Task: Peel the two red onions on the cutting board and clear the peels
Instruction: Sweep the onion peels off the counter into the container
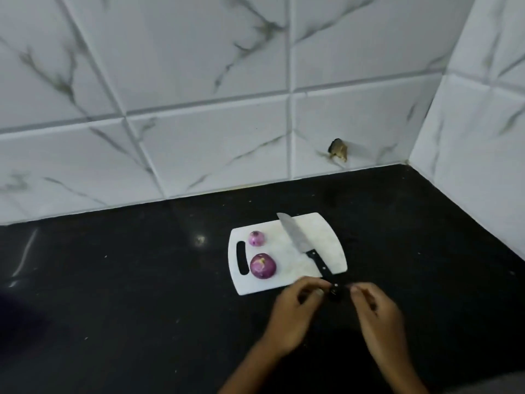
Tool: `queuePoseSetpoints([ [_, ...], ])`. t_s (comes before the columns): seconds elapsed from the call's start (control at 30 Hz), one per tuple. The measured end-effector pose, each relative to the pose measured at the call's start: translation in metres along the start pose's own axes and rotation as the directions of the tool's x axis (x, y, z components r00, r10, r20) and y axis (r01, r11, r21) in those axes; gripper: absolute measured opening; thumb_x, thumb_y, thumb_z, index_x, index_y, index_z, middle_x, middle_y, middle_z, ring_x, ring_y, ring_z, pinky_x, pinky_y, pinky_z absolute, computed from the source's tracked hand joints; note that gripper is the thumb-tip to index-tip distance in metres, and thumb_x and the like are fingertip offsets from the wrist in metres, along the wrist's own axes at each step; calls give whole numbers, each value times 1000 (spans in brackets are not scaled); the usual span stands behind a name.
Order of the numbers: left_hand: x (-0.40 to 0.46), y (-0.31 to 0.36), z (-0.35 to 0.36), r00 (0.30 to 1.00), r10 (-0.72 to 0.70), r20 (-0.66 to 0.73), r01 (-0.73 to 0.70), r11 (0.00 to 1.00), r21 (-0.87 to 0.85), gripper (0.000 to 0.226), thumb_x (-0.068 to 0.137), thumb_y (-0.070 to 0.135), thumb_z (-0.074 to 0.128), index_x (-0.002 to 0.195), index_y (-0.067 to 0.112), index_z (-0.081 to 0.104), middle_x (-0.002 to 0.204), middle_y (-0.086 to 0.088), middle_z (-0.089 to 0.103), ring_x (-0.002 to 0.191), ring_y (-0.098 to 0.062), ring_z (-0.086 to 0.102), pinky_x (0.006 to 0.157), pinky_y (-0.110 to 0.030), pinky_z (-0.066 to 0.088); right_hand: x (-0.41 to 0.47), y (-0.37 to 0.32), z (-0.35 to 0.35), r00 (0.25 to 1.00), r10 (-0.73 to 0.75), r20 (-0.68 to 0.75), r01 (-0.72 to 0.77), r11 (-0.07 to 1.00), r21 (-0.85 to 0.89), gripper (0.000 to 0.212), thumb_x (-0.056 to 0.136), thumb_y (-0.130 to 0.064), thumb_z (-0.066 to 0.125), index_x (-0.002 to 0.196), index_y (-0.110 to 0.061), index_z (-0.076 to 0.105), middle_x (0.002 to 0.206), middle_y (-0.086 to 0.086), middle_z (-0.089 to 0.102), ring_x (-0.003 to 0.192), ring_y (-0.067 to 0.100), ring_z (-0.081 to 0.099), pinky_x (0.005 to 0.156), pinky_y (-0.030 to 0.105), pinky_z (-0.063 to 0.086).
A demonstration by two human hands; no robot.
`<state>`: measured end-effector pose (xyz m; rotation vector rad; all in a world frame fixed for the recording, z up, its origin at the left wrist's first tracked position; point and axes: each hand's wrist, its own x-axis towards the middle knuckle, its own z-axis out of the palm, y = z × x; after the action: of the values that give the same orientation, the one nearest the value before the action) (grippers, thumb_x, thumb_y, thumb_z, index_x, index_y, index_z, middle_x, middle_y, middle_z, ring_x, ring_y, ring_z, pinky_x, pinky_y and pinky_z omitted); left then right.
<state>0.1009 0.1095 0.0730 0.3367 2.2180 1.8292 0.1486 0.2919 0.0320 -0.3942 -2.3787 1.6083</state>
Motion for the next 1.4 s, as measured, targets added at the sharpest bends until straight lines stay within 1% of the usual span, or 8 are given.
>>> queuePoseSetpoints([
  [0.17, 9, -47, -76, 943, -34, -332, 86, 986, 142, 28, 89, 10, 63, 106, 32, 62, 114, 9, 59, 98, -3, 58, 82, -18, 48, 31, -46, 82, 967, -21, 253, 56, 990, -130, 26, 83, -5, 64, 105, -18, 63, 99, -6, 60, 88, 3, 59, 71, 4, 42],
  [0.27, 24, -67, -102, 912, -74, -403, 157, 972, 177, 35, 87, 6, 62, 112, 30, 58, 119, 5, 53, 102, -9, 56, 85, -22, 45, 41, -50, 110, 923, -83, 375, 170, 964, -206, 39, 82, -9, 66, 119, -18, 57, 108, -8, 51, 99, 9, 55, 83, 12, 43],
  [0.5, 77, -90, -122, 915, -112, -387, 235, 929, 287, 40, 90, 13, 62, 124, 31, 54, 131, 1, 52, 119, -19, 51, 96, -31, 42, 78, -41, 160, 884, -110, 454, 288, 894, -343, 74, 76, -38, 73, 138, -21, 36, 135, -2, 40, 123, 15, 43, 98, 25, 40],
  [0.67, 112, -84, -121, 897, -89, -433, 353, 733, 582, 48, 91, 34, 60, 136, 38, 46, 133, 11, 53, 123, -12, 46, 89, -34, 19, 90, -30, 172, 876, -116, 468, 354, 814, -460, 67, 77, -47, 66, 134, -23, 40, 131, -4, 46, 119, 13, 43, 96, 27, 38],
  [0.9, 133, -96, -116, 891, -102, -443, 361, 750, 554, 46, 87, 38, 64, 131, 38, 49, 124, 11, 59, 118, -14, 48, 91, -38, 27, 101, -20, 179, 907, -150, 393, 300, 885, -355, 59, 74, -39, 70, 126, -21, 49, 118, -3, 52, 109, 12, 50, 88, 23, 47],
  [1.03, 135, -99, -115, 890, -104, -444, 357, 765, 536, 48, 88, 38, 63, 133, 39, 47, 127, 12, 57, 121, -14, 46, 92, -39, 26, 102, -24, 173, 895, -136, 425, 329, 844, -423, 73, 72, -58, 65, 133, -26, 40, 126, -10, 45, 119, 11, 42, 96, 28, 39],
  [1.23, 123, -99, -122, 904, -57, -423, 300, 791, 533, 45, 97, 35, 49, 141, 36, 39, 144, 8, 43, 134, -14, 34, 104, -37, 19, 111, -1, 123, 955, -273, 112, 289, 789, -542, 59, 81, -50, 34, 127, -18, 55, 131, 2, 55, 124, 24, 48, 97, 43, 34],
  [1.4, 112, -125, -127, 962, 43, -268, 173, 667, 725, 71, 85, 54, 5, 149, 30, 25, 158, 11, 6, 147, -12, 3, 116, -32, -2, 103, 36, 105, 947, -138, 289, 298, 713, -635, 71, 83, -48, 8, 147, -20, 17, 155, -3, 15, 143, 13, -1, 115, 31, -8],
])
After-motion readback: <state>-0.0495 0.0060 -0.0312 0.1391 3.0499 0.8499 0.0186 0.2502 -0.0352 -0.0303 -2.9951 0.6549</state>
